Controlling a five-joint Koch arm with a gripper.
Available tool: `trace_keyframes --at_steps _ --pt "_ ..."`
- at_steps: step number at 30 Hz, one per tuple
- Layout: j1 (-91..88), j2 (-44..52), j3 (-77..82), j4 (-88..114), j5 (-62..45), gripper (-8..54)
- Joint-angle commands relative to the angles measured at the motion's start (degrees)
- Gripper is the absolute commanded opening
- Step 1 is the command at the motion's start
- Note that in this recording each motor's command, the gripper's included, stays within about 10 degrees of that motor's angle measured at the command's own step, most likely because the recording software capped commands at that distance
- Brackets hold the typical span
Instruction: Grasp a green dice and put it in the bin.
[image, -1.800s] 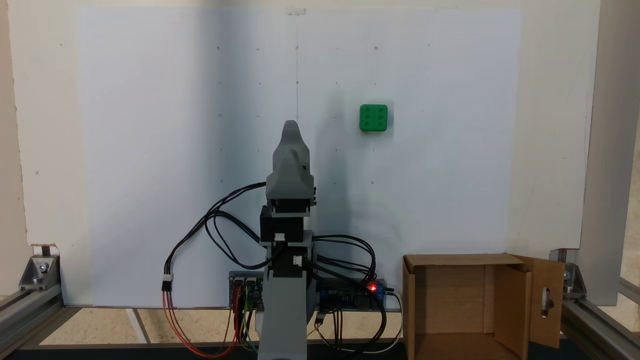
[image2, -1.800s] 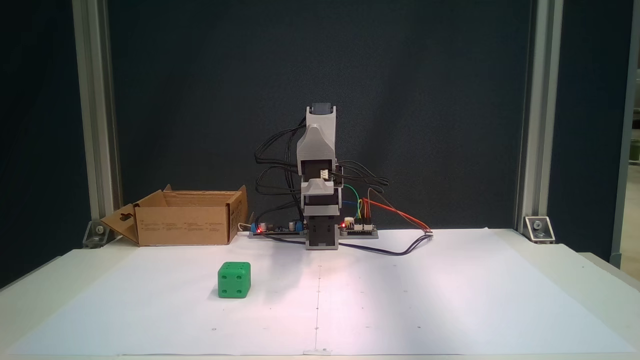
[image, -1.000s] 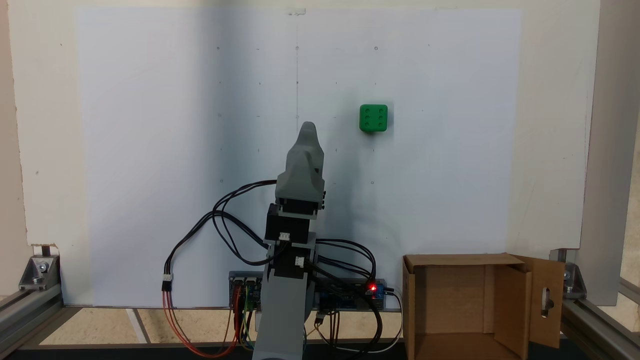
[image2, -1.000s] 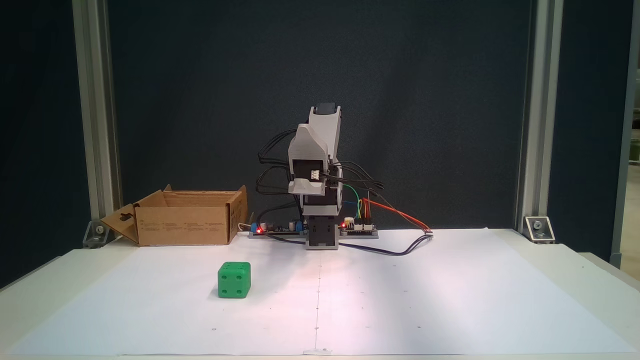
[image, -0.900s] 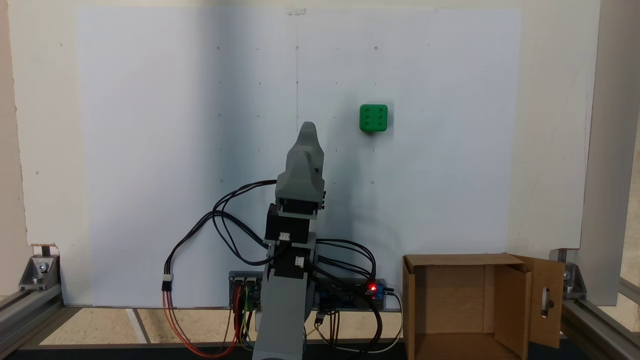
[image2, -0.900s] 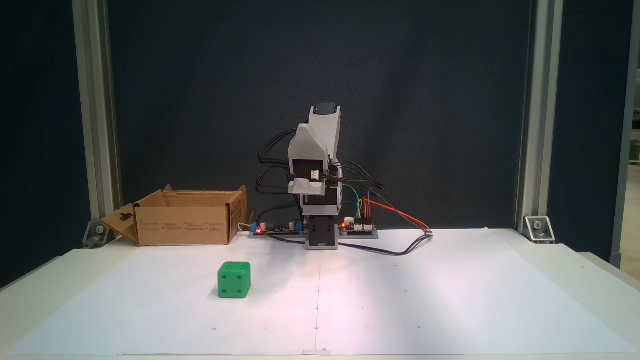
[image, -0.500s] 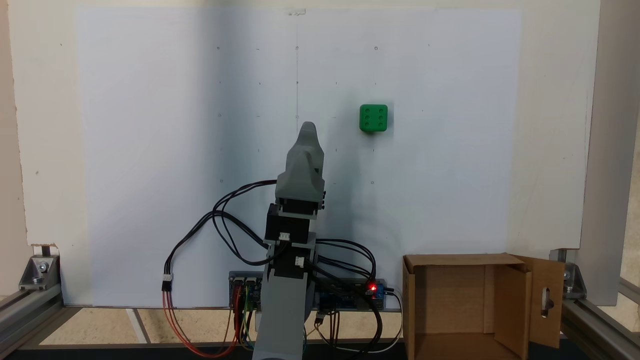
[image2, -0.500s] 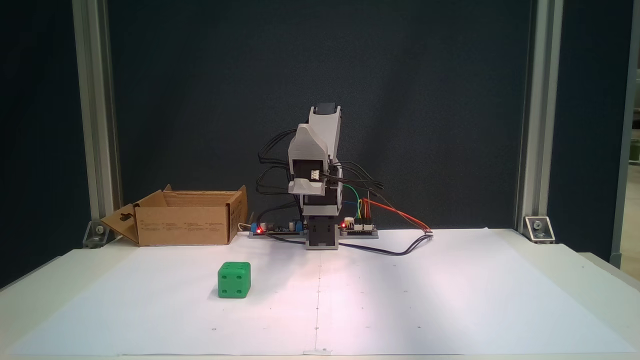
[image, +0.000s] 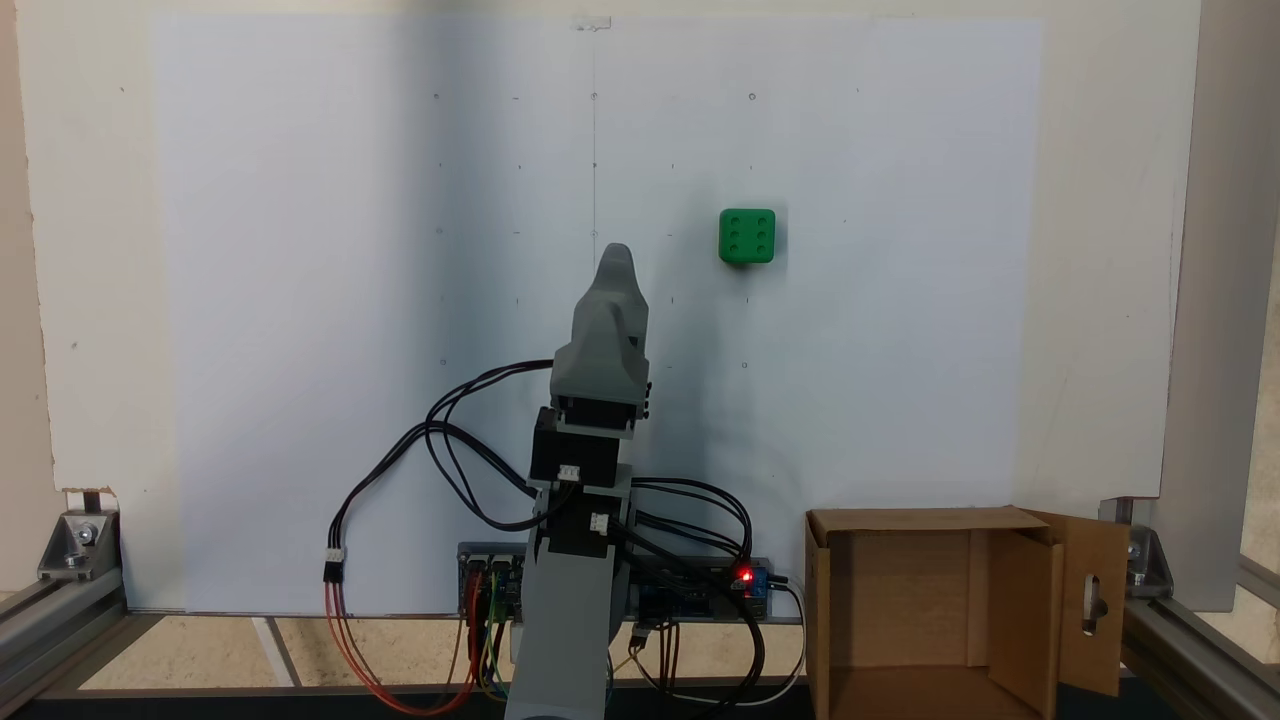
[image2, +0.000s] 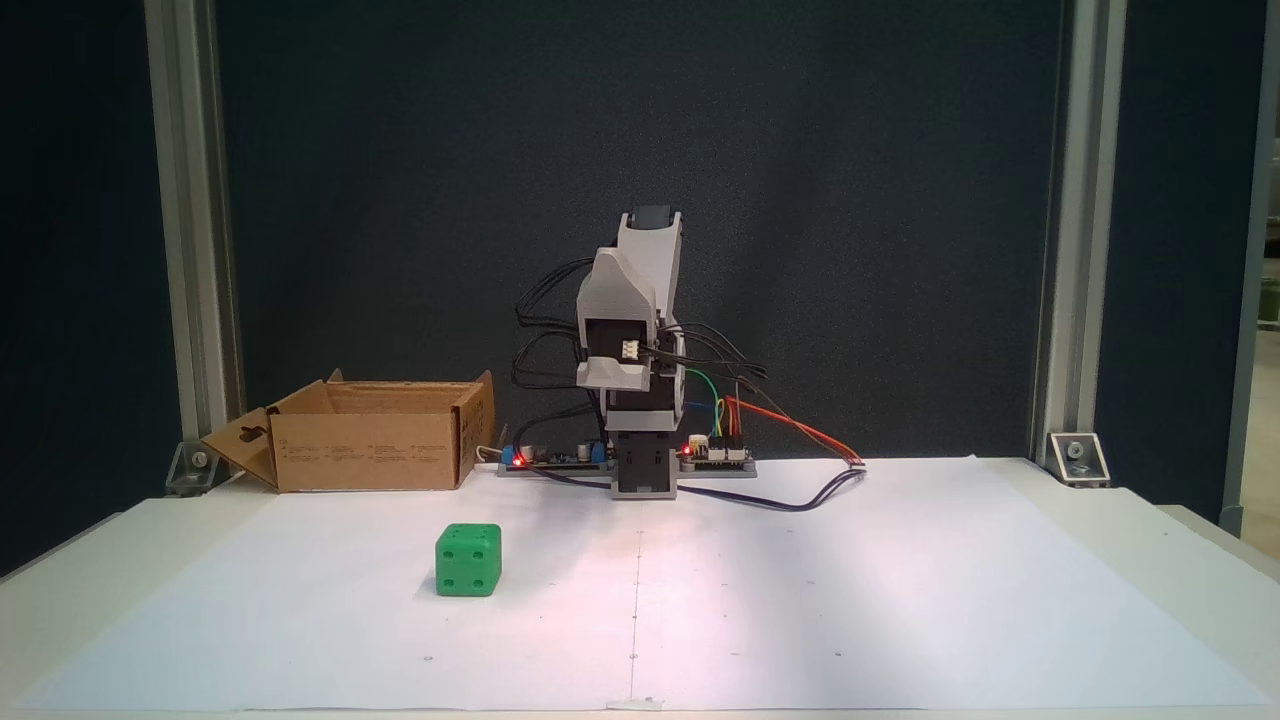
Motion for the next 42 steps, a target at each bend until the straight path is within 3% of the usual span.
trace_keyframes --at_steps 1,15,29,42 --pt "0.35 6.06 2.72 -0.18 -2.64 44.6" --pt "0.18 6.06 -1.05 4.13 -3.34 43.3" --pt "1.49 6.24 -42.1 57.64 -3.34 43.5" --pt "6.68 2.72 -62.47 108.17 -1.14 43.5"
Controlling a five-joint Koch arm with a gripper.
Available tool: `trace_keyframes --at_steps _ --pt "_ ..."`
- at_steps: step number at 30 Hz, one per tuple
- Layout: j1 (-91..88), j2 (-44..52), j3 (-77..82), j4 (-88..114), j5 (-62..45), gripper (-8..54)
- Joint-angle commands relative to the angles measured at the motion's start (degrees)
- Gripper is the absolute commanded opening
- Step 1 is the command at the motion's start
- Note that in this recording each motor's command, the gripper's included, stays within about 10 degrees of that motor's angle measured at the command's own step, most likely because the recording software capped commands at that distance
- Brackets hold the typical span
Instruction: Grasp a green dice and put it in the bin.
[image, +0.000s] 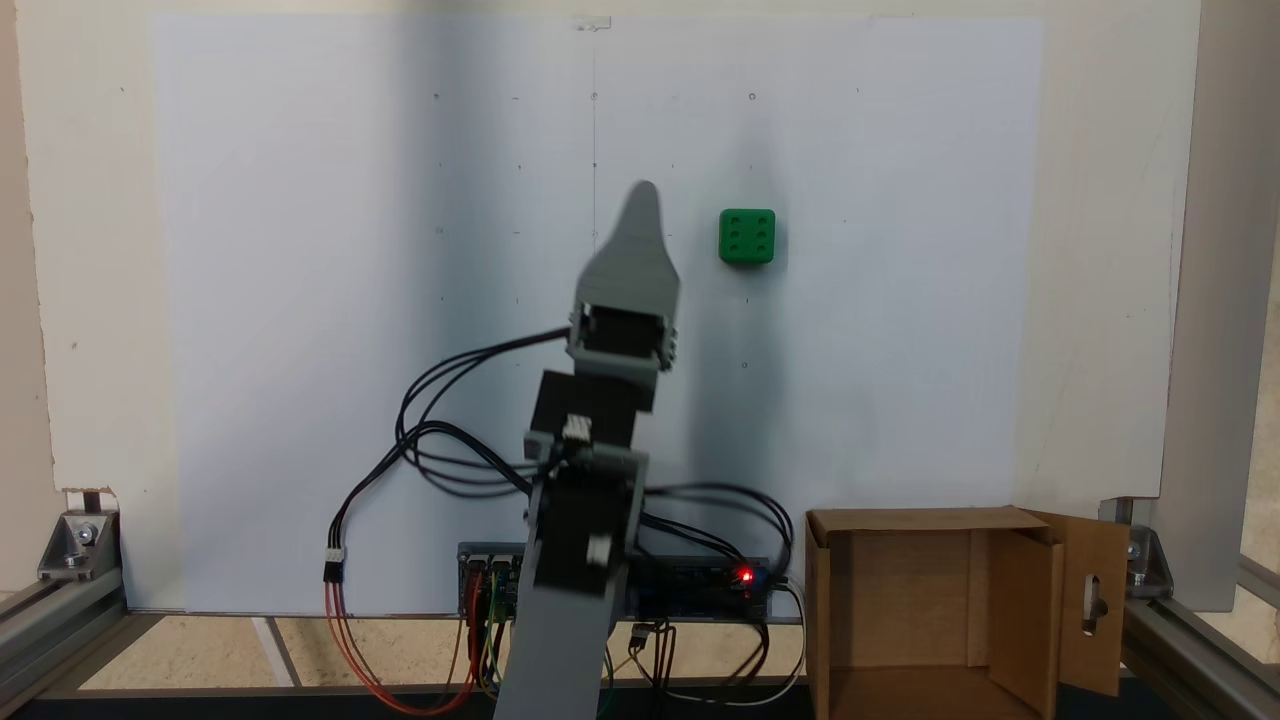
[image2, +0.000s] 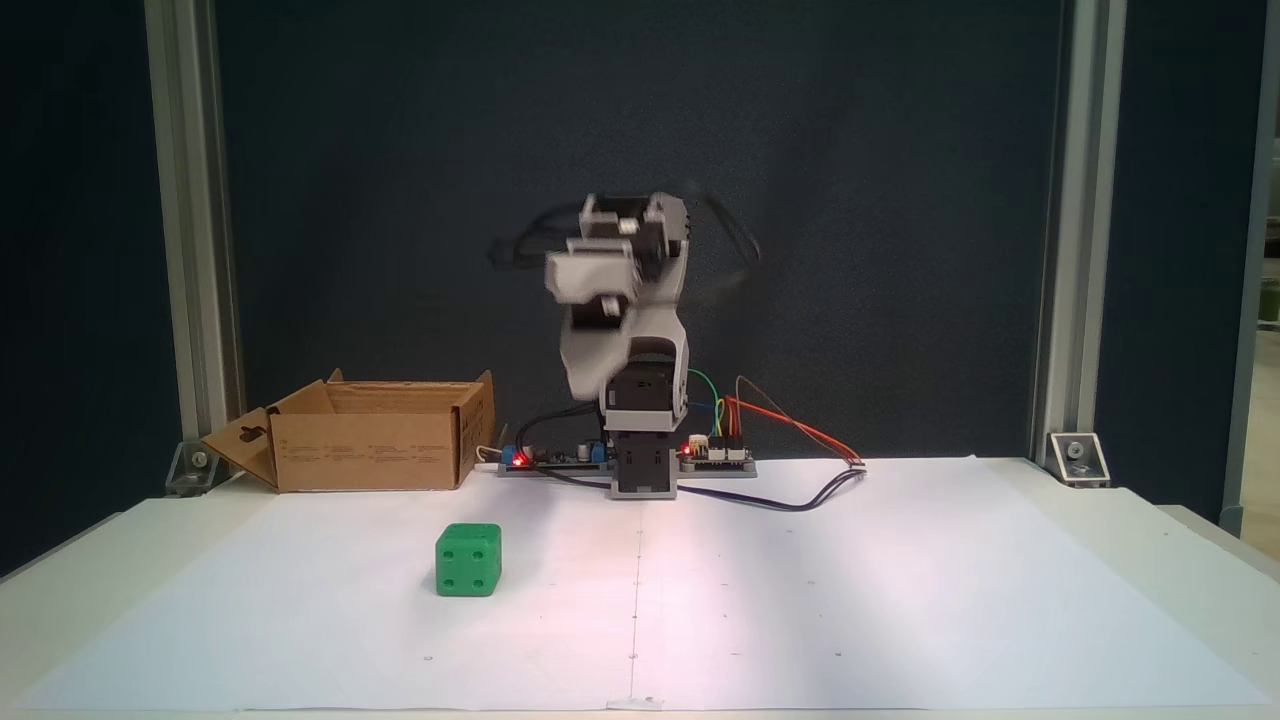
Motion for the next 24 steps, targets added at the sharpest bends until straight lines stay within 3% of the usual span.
trace_keyframes --at_steps 1,10,18,24 --pt "3.87 0.79 -8.79 9.21 -0.53 43.7" --pt "18.37 -14.06 -21.62 41.73 -9.23 45.8" --pt "17.75 -26.54 -34.19 67.48 -20.92 45.8" --pt "16.0 -33.49 -36.91 75.3 -28.92 46.0"
